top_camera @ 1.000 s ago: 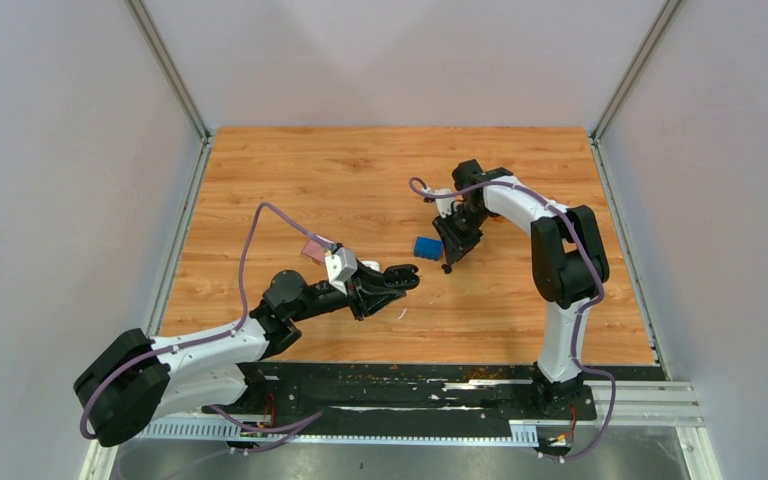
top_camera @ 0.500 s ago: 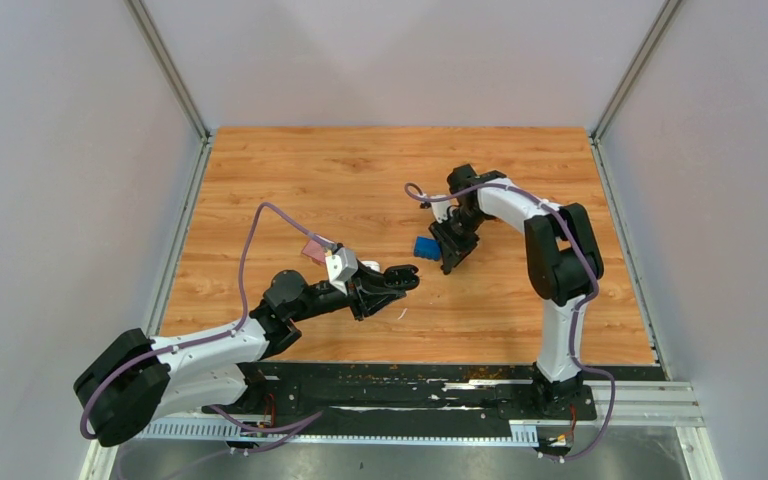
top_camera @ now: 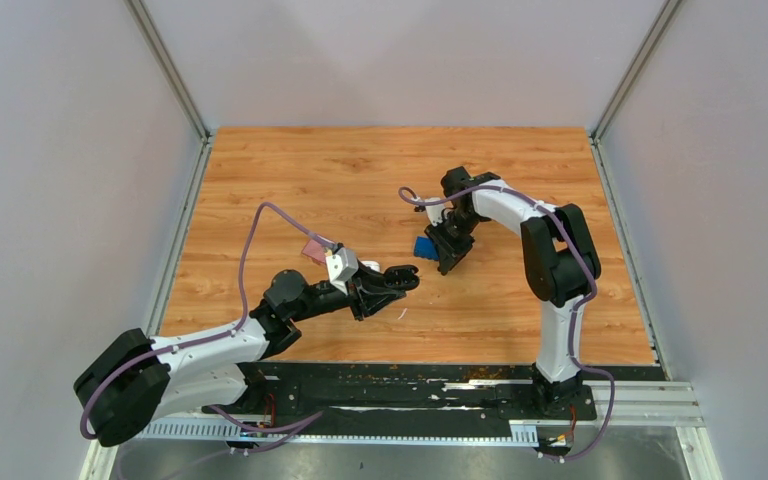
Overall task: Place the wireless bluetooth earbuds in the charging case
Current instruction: Pick up the earbud from the center of the board.
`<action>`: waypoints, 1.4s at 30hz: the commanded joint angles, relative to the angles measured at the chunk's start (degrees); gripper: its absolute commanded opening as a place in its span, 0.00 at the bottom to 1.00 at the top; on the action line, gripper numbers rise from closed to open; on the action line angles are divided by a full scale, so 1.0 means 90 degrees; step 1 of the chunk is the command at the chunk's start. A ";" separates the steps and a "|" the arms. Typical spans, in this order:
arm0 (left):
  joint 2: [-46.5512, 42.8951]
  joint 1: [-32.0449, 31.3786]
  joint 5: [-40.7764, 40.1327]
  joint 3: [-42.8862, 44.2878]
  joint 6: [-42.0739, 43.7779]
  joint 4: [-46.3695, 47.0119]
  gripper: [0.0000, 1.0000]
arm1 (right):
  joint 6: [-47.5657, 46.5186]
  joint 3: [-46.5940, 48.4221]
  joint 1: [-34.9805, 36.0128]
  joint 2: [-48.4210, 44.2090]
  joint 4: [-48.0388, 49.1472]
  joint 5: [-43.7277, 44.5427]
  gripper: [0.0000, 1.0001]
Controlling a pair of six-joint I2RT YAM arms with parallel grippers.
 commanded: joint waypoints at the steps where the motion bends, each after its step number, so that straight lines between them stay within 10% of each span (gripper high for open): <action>1: 0.0043 0.0024 0.0080 0.0243 0.0032 0.0168 0.00 | -0.0055 0.0104 0.0029 -0.0113 -0.0059 -0.0097 0.20; 42: 0.0091 0.0024 0.0171 0.0308 -0.0019 0.0109 0.00 | -0.0116 0.0389 0.0029 0.0138 -0.0039 -0.0399 0.15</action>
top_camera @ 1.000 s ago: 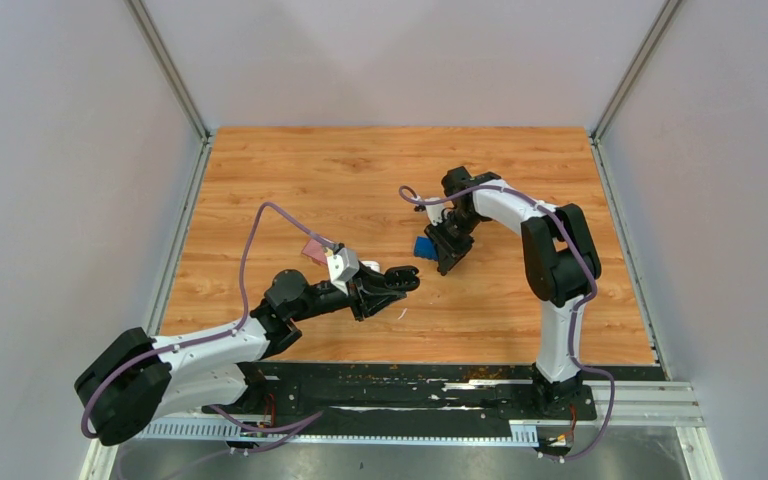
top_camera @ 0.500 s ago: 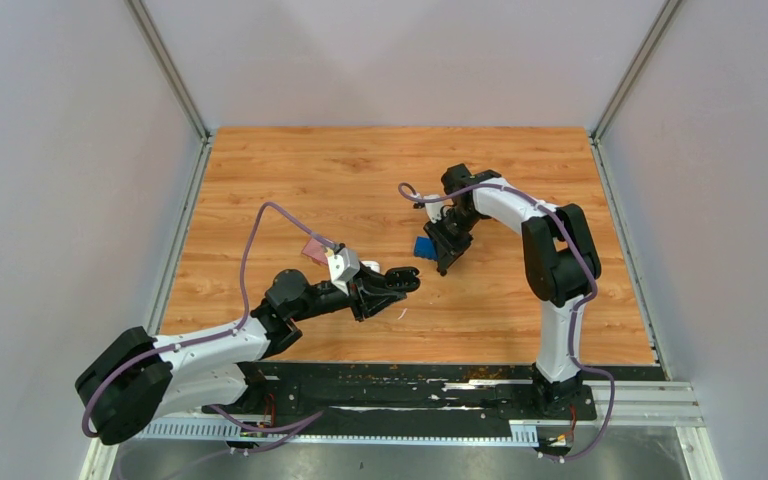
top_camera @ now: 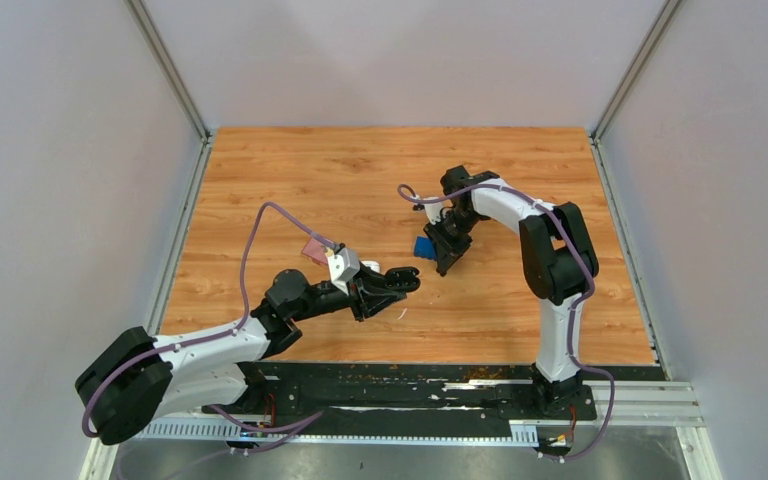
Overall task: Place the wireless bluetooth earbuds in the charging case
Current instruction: Pick up the earbud from the center of the board.
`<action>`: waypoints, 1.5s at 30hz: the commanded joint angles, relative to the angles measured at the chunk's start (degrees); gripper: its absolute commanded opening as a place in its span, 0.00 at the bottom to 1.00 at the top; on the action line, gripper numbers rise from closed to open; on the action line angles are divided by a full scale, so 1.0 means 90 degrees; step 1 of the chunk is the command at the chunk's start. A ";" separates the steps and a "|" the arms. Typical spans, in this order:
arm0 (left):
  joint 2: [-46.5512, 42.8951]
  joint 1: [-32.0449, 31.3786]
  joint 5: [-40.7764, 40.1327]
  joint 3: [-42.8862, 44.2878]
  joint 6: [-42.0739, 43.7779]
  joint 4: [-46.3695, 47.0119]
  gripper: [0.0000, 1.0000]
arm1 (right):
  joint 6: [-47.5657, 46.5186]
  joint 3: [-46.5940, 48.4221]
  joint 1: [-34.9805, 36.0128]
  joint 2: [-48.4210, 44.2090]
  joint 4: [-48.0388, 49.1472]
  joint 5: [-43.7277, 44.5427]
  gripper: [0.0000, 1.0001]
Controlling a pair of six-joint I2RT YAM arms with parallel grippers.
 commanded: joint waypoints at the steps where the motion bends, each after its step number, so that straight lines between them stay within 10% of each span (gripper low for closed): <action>1: 0.0015 0.0019 0.0075 0.0293 0.0011 0.0128 0.00 | -0.0071 0.0259 0.0022 -0.0010 -0.0004 -0.0068 0.16; 20: 0.0053 0.0019 0.0138 0.0307 -0.0025 0.0140 0.00 | -0.0264 0.0221 0.0022 -0.0411 -0.0061 -0.0080 0.00; 45: 0.0776 0.0019 0.0846 0.0465 -0.0223 0.0594 0.00 | -0.3886 0.0724 0.0015 -0.4408 -0.2737 -0.1648 0.00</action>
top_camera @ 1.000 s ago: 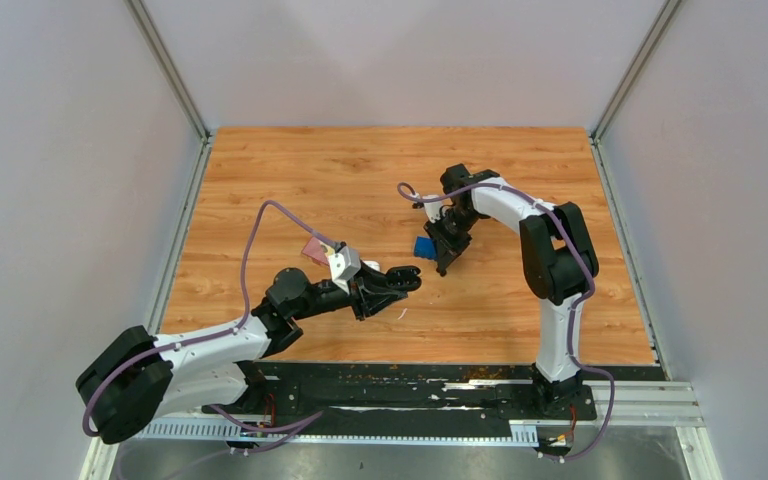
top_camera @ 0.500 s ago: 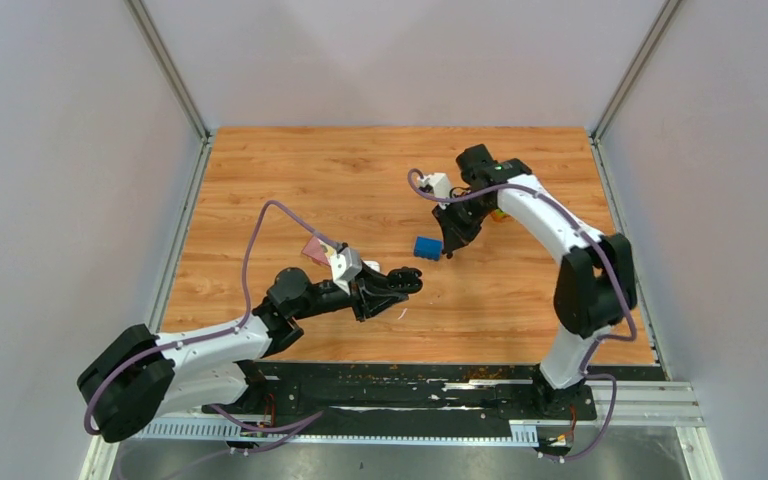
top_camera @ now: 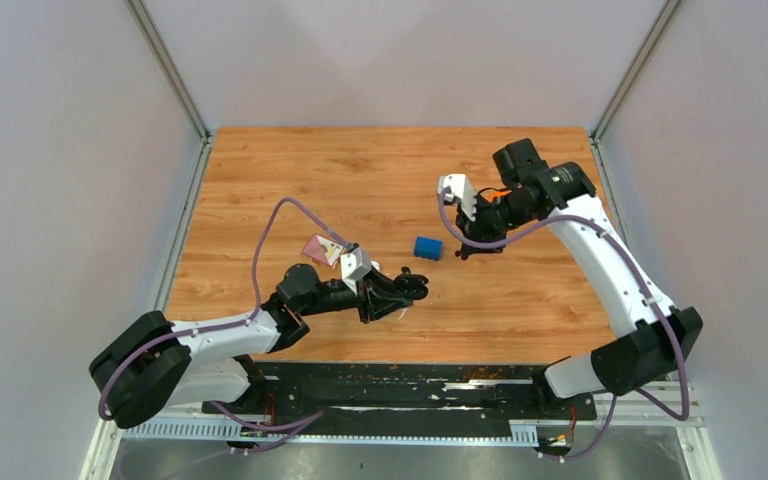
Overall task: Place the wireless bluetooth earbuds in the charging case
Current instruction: Pick up the earbud from the center of the board, then place the earbud in the charging case.
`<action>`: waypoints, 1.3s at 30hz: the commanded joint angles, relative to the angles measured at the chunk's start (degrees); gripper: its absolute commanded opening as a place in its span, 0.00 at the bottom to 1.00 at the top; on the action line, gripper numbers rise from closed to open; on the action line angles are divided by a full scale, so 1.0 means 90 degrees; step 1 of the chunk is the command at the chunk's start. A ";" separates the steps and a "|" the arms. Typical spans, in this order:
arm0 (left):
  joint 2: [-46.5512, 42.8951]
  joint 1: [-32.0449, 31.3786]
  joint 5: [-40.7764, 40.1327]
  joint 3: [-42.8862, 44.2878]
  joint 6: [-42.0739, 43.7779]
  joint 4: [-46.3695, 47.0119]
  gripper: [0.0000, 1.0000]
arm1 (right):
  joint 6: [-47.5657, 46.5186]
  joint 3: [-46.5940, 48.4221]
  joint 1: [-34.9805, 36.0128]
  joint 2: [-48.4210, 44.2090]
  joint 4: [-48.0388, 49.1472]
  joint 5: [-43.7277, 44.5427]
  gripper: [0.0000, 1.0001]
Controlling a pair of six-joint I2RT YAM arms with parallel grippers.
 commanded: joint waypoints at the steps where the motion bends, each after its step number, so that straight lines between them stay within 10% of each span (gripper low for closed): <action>1: 0.0103 0.0016 0.0240 0.0256 -0.0083 0.0448 0.00 | -0.0998 0.0561 0.0100 -0.0720 -0.0808 -0.0790 0.00; 39: -0.0138 0.0016 0.0275 0.0365 0.0608 -0.0144 0.00 | -0.0202 0.2616 0.2783 0.1193 -0.1573 0.0166 0.00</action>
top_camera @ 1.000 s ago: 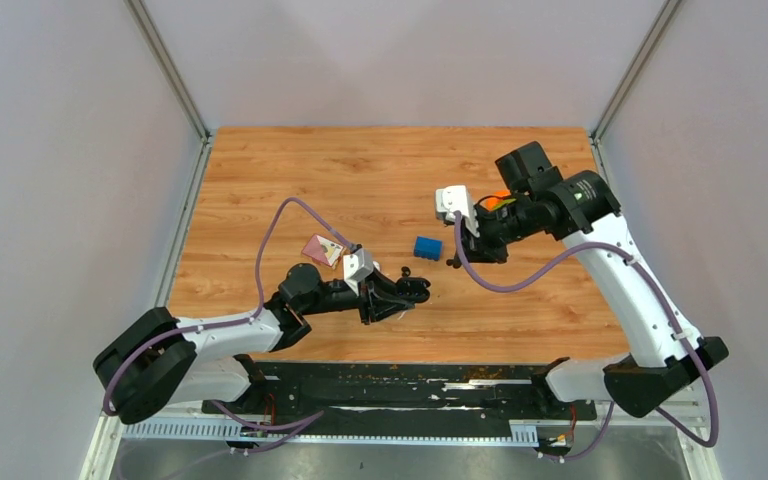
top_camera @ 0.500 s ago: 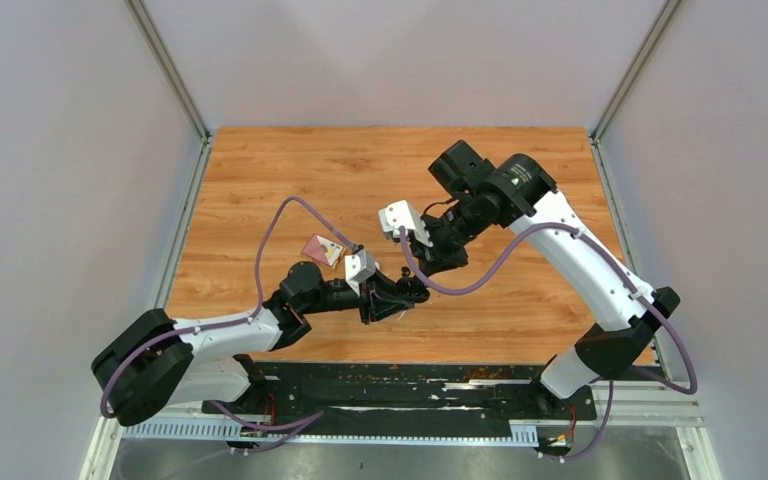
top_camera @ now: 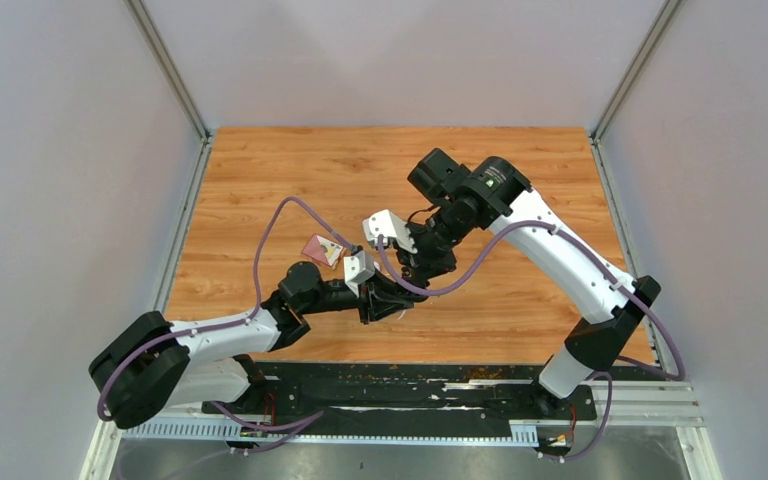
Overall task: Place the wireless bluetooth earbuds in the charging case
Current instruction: Place the earbud in the charging case.
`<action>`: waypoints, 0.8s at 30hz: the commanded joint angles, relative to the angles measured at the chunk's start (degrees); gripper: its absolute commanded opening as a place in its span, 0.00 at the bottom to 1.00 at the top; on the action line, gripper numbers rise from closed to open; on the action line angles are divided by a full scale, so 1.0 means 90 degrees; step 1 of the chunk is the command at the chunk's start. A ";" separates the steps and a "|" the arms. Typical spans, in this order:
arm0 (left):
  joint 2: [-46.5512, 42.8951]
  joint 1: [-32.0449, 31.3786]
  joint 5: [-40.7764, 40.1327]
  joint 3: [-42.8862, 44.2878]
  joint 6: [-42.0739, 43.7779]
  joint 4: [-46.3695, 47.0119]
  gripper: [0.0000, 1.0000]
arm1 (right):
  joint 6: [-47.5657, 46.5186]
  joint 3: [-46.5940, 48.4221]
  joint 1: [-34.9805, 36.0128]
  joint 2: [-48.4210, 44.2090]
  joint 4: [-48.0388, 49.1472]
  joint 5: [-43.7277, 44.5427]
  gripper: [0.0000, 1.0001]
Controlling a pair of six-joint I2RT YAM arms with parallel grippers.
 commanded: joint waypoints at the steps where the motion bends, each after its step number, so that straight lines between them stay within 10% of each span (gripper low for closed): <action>1: -0.0188 0.0014 0.0017 0.0231 0.0181 0.0158 0.00 | 0.0218 0.0230 0.0029 0.0146 0.0080 0.0009 0.00; 24: -0.0192 0.0014 0.0117 0.0218 0.0130 0.0265 0.00 | 0.0334 0.0361 0.0195 0.0522 0.0192 0.0000 0.00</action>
